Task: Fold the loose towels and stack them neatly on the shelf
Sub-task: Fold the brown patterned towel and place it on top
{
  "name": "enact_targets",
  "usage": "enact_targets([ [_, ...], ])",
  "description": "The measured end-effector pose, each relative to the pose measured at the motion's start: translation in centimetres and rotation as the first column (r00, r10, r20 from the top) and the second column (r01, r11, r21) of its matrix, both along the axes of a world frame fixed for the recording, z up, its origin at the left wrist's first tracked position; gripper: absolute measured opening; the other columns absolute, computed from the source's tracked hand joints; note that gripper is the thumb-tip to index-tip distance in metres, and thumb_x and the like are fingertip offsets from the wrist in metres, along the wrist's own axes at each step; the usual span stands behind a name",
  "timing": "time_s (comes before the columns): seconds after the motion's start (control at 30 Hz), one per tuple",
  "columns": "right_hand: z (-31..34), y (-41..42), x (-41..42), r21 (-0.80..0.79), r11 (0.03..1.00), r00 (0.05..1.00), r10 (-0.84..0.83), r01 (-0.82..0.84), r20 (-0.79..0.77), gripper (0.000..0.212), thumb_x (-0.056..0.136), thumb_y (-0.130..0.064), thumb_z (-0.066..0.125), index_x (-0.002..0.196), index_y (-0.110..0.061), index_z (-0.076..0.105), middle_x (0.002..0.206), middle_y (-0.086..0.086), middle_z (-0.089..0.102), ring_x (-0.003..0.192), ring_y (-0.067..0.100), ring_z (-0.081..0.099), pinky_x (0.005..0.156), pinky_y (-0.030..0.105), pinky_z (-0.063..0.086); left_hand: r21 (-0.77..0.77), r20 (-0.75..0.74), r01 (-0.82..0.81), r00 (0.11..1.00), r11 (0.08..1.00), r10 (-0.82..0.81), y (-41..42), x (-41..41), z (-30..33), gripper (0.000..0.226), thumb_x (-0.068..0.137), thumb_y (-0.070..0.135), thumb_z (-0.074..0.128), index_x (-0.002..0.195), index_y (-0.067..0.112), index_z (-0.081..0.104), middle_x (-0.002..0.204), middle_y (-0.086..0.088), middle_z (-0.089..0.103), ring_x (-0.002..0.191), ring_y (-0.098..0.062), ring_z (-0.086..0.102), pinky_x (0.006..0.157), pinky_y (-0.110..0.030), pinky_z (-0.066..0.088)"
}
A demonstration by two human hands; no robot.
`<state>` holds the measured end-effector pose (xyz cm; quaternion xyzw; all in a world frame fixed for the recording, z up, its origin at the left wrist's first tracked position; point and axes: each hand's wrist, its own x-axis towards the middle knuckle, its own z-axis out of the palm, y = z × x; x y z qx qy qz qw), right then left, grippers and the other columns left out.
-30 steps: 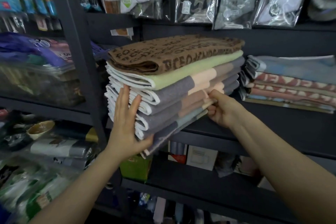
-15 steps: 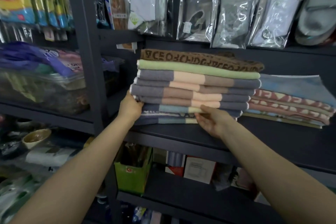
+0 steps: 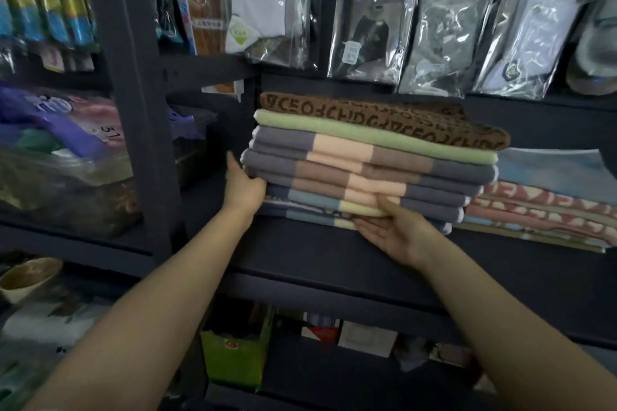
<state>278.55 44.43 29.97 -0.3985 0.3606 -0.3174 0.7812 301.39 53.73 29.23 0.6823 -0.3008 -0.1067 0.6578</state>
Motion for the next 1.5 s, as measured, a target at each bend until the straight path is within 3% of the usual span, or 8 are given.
enact_targets([
  [0.13,-1.6,-0.1,-5.1,-0.272,0.929,0.926,-0.311,0.25,-0.213,0.032,0.089,-0.028,0.059,0.114,-0.01,0.049,0.102,0.01,0.058,0.079,0.021,0.057,0.048,0.024,0.052,-0.115,0.599,-0.082,0.789,0.99,0.134,2.4,-3.0,0.1,0.087,0.081,0.012,0.064,0.147,0.009,0.008,0.154,-0.017,0.004,0.142,-0.031,0.011,0.114,-0.043,0.019],
  [0.23,-2.5,-0.6,-6.9,-0.685,0.676,0.773,-0.577,0.271,-0.263,0.061,0.083,-0.021,0.068,0.13,-0.015,0.03,0.136,0.011,0.038,0.11,0.029,0.051,0.079,0.034,0.051,-0.055,0.958,-0.094,0.276,0.994,0.079,1.4,-5.2,0.0,0.094,0.072,0.026,0.077,0.145,0.01,0.02,0.149,-0.022,0.005,0.138,-0.042,0.01,0.11,-0.055,0.017],
  [0.33,-1.9,-1.4,-6.5,-0.8,0.598,0.817,-0.483,0.044,-0.316,0.076,0.081,-0.02,0.07,0.139,-0.015,0.02,0.142,0.005,0.037,0.125,0.025,0.041,0.096,0.034,0.041,0.116,0.986,-0.153,0.138,0.981,-0.095,-0.2,-6.0,0.0,0.102,0.067,0.036,0.08,0.145,0.019,0.017,0.149,-0.019,0.003,0.138,-0.037,0.003,0.11,-0.049,0.01],
  [0.87,1.4,-4.3,-9.6,-0.739,0.632,0.902,-0.145,-0.231,-0.406,0.052,0.084,-0.013,0.066,0.129,-0.014,0.039,0.126,0.003,0.052,0.103,0.01,0.055,0.079,0.016,0.05,0.175,0.928,-0.194,0.36,0.965,-0.096,-0.8,-7.7,0.1,0.094,0.075,0.053,0.063,0.145,0.005,0.023,0.151,-0.025,0.013,0.138,-0.041,0.014,0.111,-0.051,0.013],
  [1.0,4.3,-2.7,-11.6,-0.988,0.155,0.774,-0.623,-0.018,-0.112,0.031,0.086,-0.019,0.062,0.114,-0.009,0.052,0.11,0.005,0.055,0.097,0.019,0.054,0.078,0.026,0.043,-0.09,0.933,-0.079,0.342,0.993,0.112,-1.0,-10.0,2.4,0.053,0.089,0.033,0.05,0.132,0.004,0.042,0.139,-0.021,0.04,0.128,-0.036,0.033,0.106,-0.048,0.027],
  [1.13,7.1,0.0,-6.8,-0.922,-0.322,0.876,-0.48,-0.217,-0.039,0.019,0.082,-0.006,0.054,0.099,-0.002,0.06,0.104,0.015,0.058,0.097,0.032,0.054,0.084,0.036,0.042,-0.266,0.769,-0.165,0.558,0.95,0.312,-1.1,-9.3,4.2,0.038,0.091,0.009,0.052,0.127,-0.003,0.046,0.131,-0.021,0.046,0.124,-0.035,0.038,0.106,-0.037,0.025],
  [1.37,7.7,1.9,4.2,-0.726,-0.545,0.868,-0.474,-0.419,-0.145,0.024,0.075,-0.004,0.069,0.098,-0.006,0.069,0.115,0.019,0.062,0.105,0.037,0.059,0.088,0.044,0.047,-0.033,0.502,-0.35,0.804,0.936,0.319,1.7,-2.6,4.1,0.043,0.096,0.019,0.046,0.132,-0.003,0.041,0.142,-0.021,0.031,0.132,-0.031,0.029,0.106,-0.027,0.022],
  [1.5,8.7,1.1,8.0,-0.669,-0.553,0.815,-0.561,-0.497,-0.142,0.024,0.078,-0.015,0.066,0.102,-0.012,0.067,0.133,0.019,0.05,0.127,0.038,0.043,0.108,0.048,0.028,-0.018,0.407,-0.126,0.905,0.992,0.122,2.3,-0.6,5.0,0.032,0.095,0.025,0.05,0.124,0.011,0.051,0.114,0.001,0.055,0.102,-0.012,0.051,0.068,-0.009,0.034],
])
